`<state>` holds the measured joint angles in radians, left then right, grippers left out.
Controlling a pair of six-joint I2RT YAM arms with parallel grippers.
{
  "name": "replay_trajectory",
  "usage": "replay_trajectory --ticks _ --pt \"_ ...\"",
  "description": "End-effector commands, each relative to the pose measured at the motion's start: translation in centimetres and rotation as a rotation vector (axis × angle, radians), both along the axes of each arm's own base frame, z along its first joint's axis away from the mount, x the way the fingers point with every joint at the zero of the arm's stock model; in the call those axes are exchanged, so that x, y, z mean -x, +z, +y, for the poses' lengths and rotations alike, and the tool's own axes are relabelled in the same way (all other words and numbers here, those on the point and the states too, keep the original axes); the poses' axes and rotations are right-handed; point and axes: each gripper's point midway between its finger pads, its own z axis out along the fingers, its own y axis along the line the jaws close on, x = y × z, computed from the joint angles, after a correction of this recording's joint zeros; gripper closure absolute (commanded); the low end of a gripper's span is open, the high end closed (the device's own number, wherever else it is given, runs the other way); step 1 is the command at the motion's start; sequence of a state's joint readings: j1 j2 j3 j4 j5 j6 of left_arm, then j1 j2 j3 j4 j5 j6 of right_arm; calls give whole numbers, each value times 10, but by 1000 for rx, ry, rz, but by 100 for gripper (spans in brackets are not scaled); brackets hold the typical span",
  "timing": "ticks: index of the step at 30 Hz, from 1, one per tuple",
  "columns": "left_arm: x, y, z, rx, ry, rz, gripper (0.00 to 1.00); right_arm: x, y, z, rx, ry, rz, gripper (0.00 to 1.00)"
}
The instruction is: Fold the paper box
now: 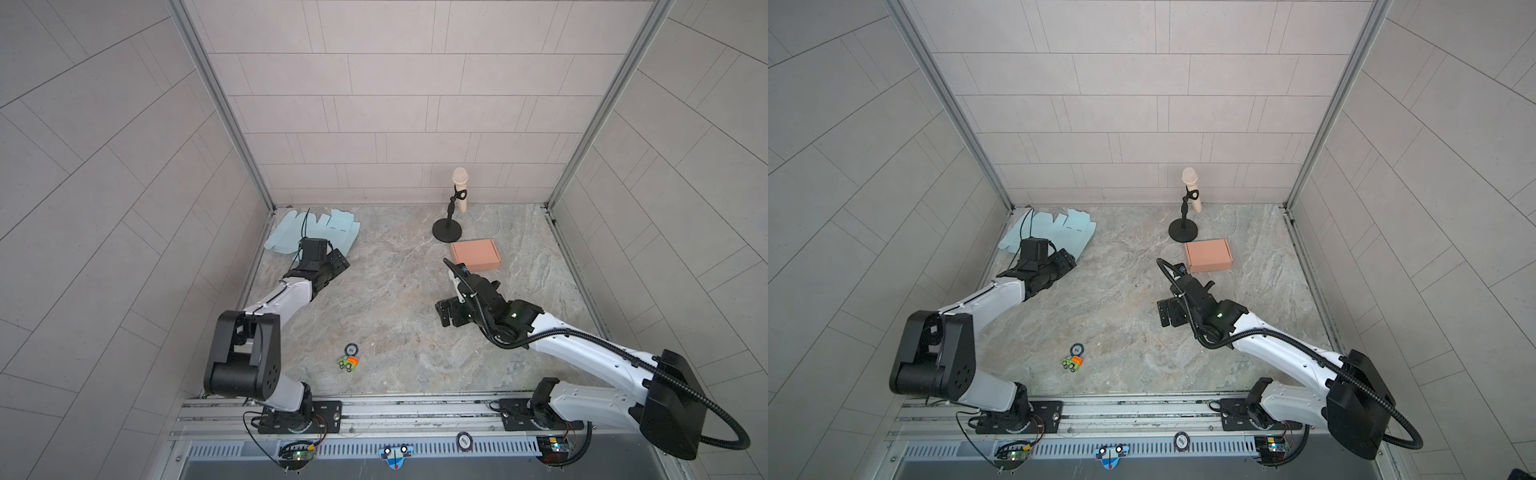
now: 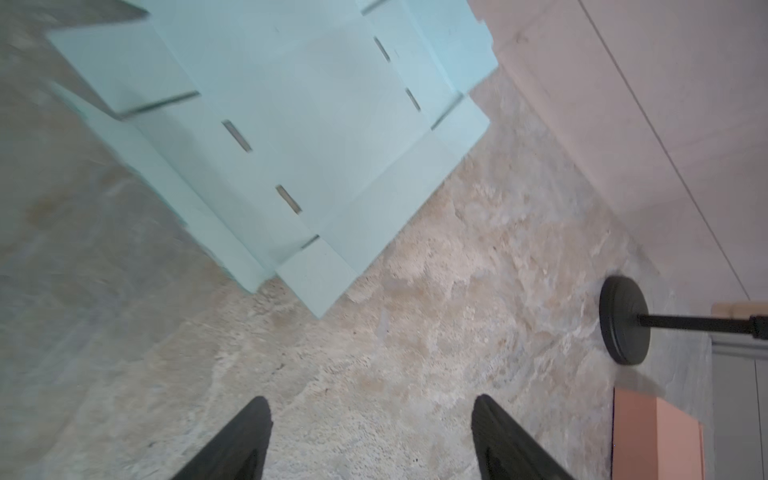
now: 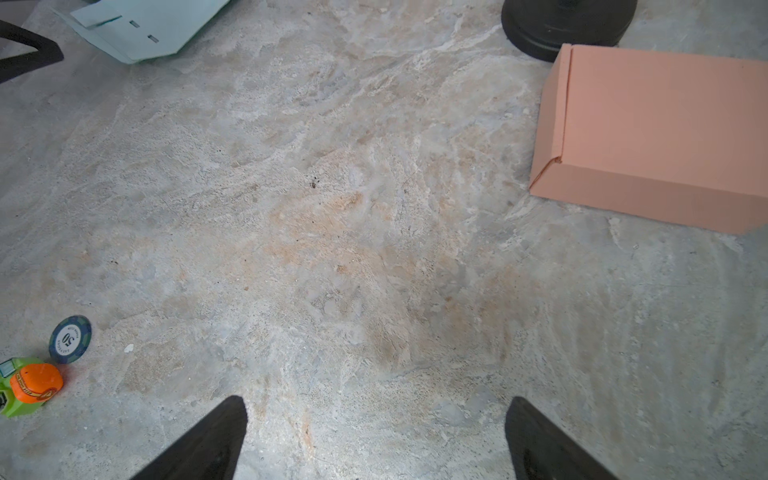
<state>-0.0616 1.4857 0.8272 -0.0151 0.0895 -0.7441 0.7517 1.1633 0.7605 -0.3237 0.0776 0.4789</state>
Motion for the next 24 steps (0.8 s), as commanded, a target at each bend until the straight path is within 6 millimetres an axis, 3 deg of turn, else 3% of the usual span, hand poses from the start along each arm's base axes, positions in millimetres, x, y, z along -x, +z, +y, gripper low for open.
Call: replay_trajectory --ticks 1,7,11,14,18,24 --pt "6 -14 35 -23 132 39 20 -1 1 4 -17 7 -10 1" --pt "-13 -30 59 37 149 60 14 0 1 7 -44 10 -15 1" --pt "-25 -32 58 50 113 55 4 2 0 9 -63 10 -19 0" --pt "-24 -43 59 50 114 83 4 1 -2 9 -49 16 -16 1" --pt "-22 -59 58 64 120 114 11 0 -2 10 -41 19 -19 0" --pt "-20 -62 56 83 128 105 37 0 -5 8 -29 12 -15 0"
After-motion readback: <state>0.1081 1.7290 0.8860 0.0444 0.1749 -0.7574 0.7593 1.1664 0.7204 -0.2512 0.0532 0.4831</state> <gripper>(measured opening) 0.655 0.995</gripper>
